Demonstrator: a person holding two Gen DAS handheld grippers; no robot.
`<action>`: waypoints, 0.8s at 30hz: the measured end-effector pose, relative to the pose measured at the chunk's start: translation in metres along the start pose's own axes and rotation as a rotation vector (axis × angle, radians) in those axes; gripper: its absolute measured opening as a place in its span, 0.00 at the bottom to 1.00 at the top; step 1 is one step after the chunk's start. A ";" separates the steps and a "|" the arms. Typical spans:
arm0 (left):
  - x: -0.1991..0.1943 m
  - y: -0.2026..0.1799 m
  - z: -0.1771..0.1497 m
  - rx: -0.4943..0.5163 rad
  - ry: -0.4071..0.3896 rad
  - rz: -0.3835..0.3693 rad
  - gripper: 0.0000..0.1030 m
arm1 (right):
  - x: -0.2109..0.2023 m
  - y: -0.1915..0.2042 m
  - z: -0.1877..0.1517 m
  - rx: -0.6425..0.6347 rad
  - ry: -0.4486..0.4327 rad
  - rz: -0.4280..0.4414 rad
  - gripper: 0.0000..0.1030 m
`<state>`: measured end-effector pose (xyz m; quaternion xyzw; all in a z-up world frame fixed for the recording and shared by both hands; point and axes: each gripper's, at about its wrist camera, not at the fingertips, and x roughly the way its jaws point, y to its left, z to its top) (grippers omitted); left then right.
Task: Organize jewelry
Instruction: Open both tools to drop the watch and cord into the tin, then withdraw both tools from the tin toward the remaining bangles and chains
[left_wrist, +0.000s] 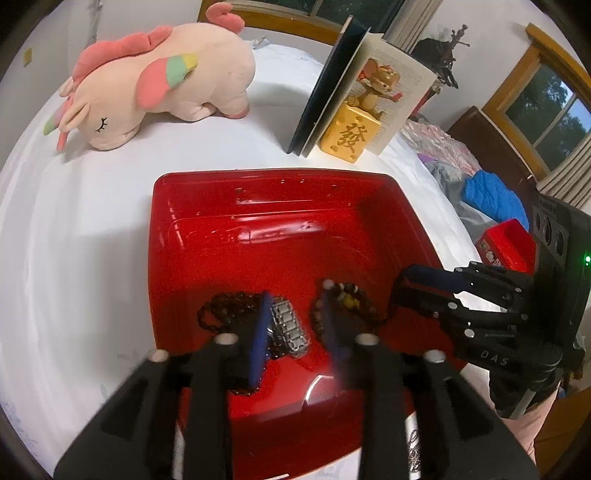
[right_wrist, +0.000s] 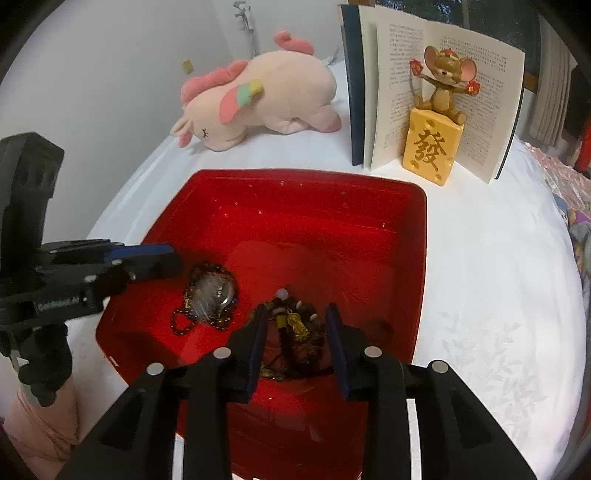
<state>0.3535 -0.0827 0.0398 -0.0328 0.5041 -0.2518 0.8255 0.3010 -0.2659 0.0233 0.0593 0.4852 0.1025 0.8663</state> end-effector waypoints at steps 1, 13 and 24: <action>-0.001 -0.001 0.000 0.005 -0.005 0.006 0.35 | -0.002 0.000 0.000 0.000 -0.003 0.001 0.32; -0.034 -0.029 -0.021 0.088 -0.075 0.008 0.56 | -0.036 0.014 -0.008 -0.030 -0.077 0.017 0.32; -0.071 -0.045 -0.063 0.157 -0.127 0.023 0.74 | -0.071 0.031 -0.048 -0.067 -0.125 0.035 0.32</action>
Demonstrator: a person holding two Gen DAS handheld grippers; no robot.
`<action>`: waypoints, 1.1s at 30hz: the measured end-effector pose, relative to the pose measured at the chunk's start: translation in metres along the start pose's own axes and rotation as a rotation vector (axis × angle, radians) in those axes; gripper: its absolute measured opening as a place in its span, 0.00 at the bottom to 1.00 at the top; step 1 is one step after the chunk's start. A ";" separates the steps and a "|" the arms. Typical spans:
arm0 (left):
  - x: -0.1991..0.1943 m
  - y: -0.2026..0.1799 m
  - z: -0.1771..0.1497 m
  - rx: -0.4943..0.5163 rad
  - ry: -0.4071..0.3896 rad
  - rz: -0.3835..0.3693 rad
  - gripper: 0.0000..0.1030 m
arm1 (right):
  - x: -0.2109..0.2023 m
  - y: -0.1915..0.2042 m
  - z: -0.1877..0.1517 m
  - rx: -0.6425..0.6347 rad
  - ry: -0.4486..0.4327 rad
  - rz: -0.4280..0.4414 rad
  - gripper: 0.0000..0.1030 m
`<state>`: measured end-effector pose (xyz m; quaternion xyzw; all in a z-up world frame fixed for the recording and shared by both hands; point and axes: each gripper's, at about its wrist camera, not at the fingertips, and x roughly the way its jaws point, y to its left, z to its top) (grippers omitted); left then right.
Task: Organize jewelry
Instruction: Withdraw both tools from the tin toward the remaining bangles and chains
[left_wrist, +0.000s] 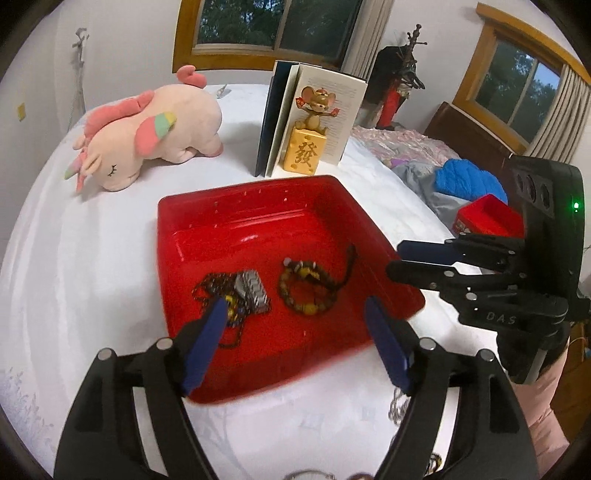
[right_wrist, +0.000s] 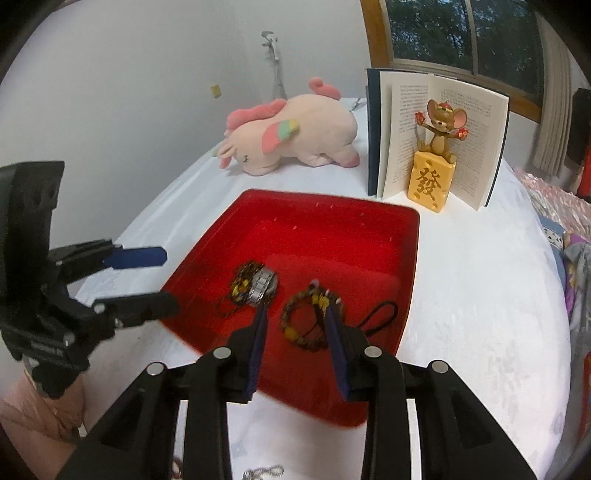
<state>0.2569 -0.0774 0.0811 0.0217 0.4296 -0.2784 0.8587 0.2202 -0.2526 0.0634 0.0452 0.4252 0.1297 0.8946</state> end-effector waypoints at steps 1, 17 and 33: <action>-0.005 -0.001 -0.006 0.006 -0.001 0.007 0.74 | -0.003 0.002 -0.006 -0.007 -0.001 -0.002 0.32; -0.035 -0.002 -0.094 0.030 0.072 0.058 0.74 | -0.031 0.037 -0.091 -0.069 0.095 0.044 0.32; -0.033 0.011 -0.142 -0.025 0.128 0.091 0.85 | -0.030 0.039 -0.135 -0.011 0.177 0.029 0.32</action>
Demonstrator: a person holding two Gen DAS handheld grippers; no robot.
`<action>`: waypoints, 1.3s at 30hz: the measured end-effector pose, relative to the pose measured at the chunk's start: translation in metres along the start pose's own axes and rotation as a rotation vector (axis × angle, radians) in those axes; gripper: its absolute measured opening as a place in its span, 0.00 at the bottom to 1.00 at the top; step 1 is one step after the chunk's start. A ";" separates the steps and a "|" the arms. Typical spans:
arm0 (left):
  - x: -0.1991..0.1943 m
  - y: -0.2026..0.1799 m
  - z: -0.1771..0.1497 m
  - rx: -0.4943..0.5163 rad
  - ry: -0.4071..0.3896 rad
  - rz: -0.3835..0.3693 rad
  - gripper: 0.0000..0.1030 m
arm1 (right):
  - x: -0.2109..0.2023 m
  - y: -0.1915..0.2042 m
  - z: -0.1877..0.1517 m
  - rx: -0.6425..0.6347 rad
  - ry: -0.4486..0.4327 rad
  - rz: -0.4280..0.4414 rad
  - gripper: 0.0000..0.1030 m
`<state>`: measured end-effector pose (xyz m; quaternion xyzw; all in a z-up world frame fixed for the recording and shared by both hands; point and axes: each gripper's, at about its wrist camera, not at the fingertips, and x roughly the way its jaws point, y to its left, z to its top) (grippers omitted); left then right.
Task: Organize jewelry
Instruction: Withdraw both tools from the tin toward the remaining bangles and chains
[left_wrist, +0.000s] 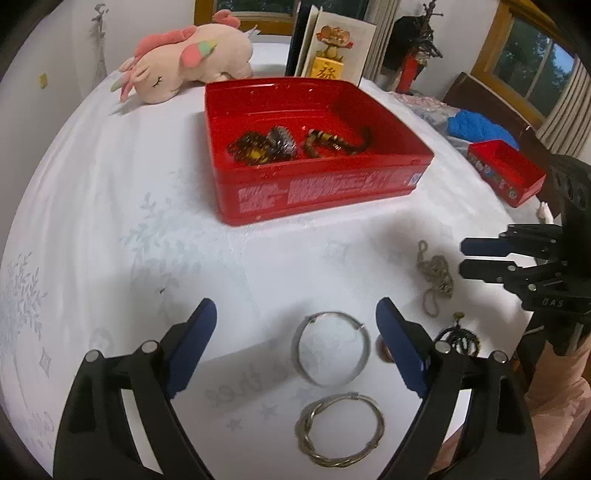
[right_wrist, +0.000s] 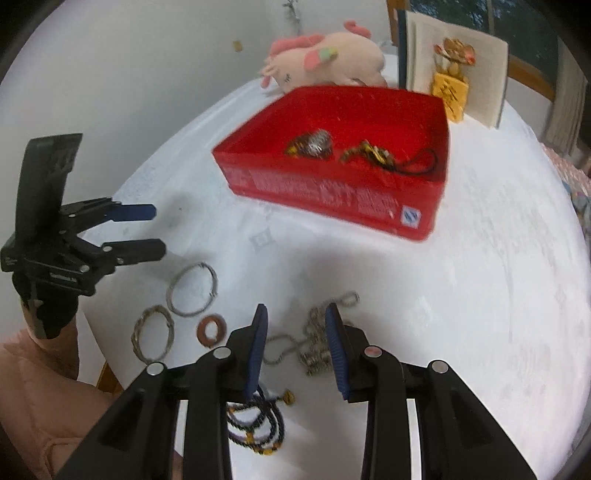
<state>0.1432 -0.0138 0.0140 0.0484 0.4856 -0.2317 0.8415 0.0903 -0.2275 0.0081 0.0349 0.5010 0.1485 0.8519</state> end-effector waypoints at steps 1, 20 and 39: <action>0.001 0.000 -0.002 -0.001 0.002 0.012 0.85 | 0.001 -0.003 -0.003 0.009 0.008 -0.007 0.32; 0.030 -0.001 -0.012 0.040 0.085 0.067 0.85 | 0.032 -0.009 -0.013 -0.004 0.088 -0.022 0.66; 0.048 -0.011 -0.015 0.105 0.146 0.053 0.72 | 0.046 0.023 -0.014 -0.180 0.102 -0.107 0.32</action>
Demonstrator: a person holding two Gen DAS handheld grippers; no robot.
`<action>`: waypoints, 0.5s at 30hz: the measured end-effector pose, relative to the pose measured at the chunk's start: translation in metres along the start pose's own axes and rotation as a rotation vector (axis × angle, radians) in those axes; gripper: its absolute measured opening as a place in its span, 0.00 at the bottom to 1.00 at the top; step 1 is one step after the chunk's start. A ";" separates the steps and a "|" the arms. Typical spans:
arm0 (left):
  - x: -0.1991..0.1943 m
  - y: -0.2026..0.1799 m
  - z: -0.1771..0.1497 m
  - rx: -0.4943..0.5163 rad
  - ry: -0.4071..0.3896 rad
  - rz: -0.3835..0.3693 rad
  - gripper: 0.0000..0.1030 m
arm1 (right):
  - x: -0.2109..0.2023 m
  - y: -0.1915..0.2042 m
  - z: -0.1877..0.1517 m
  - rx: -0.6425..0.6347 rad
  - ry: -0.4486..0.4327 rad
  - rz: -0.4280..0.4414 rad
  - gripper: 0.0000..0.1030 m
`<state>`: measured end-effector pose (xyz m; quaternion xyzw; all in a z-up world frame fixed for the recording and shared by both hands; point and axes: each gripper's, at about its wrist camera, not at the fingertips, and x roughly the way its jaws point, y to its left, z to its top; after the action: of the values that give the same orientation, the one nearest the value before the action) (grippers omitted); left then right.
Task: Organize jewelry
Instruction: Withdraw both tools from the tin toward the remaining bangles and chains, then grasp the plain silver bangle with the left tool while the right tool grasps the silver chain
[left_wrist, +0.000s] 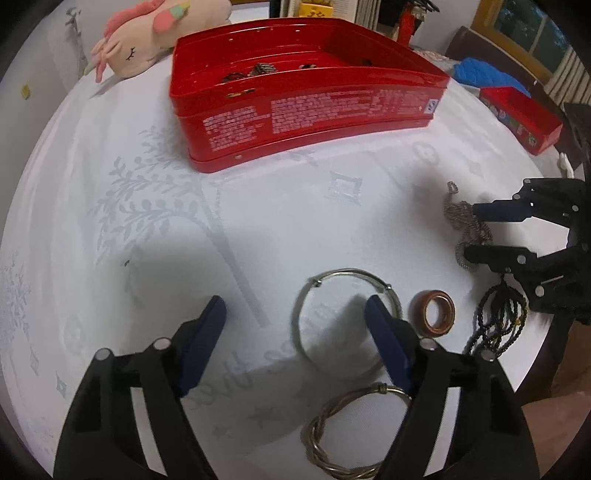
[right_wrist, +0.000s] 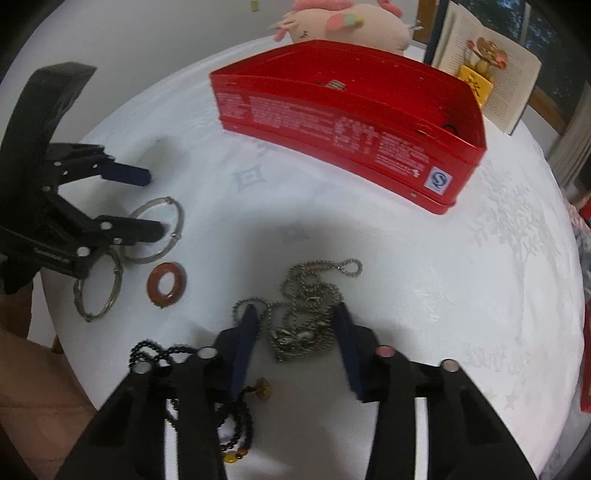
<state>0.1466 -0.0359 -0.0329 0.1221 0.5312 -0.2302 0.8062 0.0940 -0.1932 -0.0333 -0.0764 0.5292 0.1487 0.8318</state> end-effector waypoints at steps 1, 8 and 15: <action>0.000 -0.001 0.000 0.006 0.001 0.003 0.70 | -0.001 0.000 -0.001 -0.003 -0.001 -0.001 0.31; -0.001 -0.005 0.001 0.018 -0.001 0.013 0.50 | -0.001 -0.001 -0.002 0.001 -0.014 0.005 0.29; -0.002 -0.007 0.003 0.025 -0.004 0.033 0.20 | -0.006 -0.003 -0.003 0.000 -0.020 0.017 0.29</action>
<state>0.1447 -0.0423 -0.0294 0.1402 0.5247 -0.2238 0.8093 0.0897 -0.1984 -0.0294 -0.0707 0.5216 0.1565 0.8357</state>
